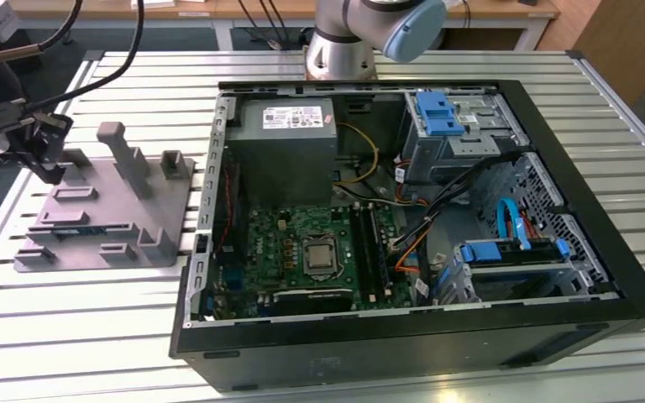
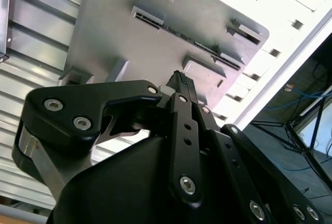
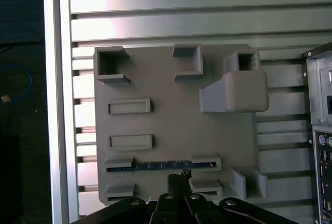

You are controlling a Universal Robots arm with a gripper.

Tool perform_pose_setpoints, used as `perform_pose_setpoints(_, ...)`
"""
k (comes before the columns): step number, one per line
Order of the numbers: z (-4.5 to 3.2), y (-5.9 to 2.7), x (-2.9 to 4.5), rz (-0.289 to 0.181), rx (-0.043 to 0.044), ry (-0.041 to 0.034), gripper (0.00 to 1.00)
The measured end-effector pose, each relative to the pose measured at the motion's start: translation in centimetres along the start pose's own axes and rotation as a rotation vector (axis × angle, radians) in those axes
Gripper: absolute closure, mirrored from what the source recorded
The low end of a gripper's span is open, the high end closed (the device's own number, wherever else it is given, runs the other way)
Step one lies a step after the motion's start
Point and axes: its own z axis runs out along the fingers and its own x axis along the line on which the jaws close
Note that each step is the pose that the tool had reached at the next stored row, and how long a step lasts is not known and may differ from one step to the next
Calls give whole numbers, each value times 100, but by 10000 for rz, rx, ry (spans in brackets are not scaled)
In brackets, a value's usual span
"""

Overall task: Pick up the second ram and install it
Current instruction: 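Reach for the second ram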

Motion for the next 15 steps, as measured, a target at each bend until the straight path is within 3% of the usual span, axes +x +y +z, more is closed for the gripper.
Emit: perform_pose_setpoints(15,271,-46,3,-3,1,8,90)
